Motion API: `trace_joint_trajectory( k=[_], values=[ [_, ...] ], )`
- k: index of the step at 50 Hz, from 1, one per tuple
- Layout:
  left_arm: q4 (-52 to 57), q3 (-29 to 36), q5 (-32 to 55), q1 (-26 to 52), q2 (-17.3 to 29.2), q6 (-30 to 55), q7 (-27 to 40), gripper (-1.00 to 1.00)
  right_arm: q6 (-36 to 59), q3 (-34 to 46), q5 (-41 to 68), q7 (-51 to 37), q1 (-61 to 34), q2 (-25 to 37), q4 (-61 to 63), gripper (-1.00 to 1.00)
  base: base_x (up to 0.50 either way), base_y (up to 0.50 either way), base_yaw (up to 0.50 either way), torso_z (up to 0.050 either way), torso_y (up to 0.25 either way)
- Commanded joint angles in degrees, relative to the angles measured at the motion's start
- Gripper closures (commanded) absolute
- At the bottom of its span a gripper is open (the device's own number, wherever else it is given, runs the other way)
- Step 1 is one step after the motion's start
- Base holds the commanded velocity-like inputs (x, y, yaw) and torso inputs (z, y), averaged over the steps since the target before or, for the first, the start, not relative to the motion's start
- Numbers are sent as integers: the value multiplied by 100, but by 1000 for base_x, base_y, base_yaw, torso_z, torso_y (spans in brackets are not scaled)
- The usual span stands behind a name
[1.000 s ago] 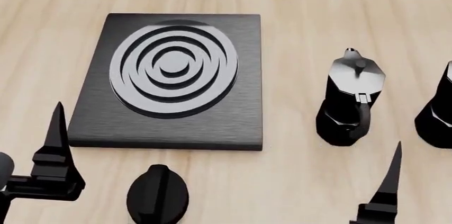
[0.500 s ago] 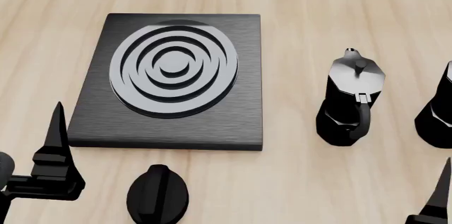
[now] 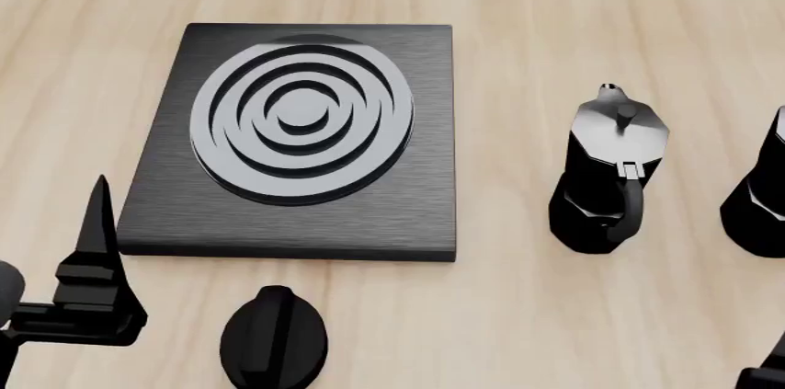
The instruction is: Put the right moka pot on the stove.
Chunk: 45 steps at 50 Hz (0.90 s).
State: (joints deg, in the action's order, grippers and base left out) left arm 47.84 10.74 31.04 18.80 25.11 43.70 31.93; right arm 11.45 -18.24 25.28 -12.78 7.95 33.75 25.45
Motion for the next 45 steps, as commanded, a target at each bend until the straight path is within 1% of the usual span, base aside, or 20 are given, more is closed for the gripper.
trace_joint_trajectory(
  k=[1,3,5,16,23,25,28,30,34,36,38,45],
  values=[
    [0,13,5,-4,16,-15,27,-100,125,0,179,112,-191,93,-260,-100,0,0,0,0,0],
    [-11,29,-9,-3,22,-27,25,-100,201,-4,301,122,-255,72,-334,-100,0,0,0,0,0],
    [-7,29,6,7,22,-12,31,-100,498,-60,515,75,-380,214,-198,-100,0,0,0,0,0],
    [-22,38,19,5,30,-22,56,-100,677,32,604,88,-674,289,-465,-100,0,0,0,0,0],
    [-10,14,60,25,30,8,92,-100,978,98,734,95,-919,430,-694,-100,0,0,0,0,0],
    [-2,2,79,35,30,18,100,-100,760,133,666,193,-913,306,-963,-100,0,0,0,0,0],
    [-17,4,79,30,33,-4,94,-100,1274,48,959,27,-1097,533,-688,-100,0,0,0,0,0],
    [-28,10,78,25,33,-20,89,-100,990,126,822,157,-1044,397,-920,-100,0,0,0,0,0],
    [-38,12,80,29,31,-25,102,-100,1073,251,769,173,-1198,465,-1042,-100,0,0,0,0,0],
    [-44,16,84,40,33,-19,106,-100,1352,234,903,120,-1414,614,-1021,-100,0,0,0,0,0],
    [-31,3,93,34,35,-17,121,-100,1163,279,801,178,-1367,523,-1149,-100,0,0,0,0,0],
    [-41,-11,126,31,35,-30,127,-100,1332,382,840,176,-1649,609,-1260,-100,0,0,0,0,0]
  ],
)
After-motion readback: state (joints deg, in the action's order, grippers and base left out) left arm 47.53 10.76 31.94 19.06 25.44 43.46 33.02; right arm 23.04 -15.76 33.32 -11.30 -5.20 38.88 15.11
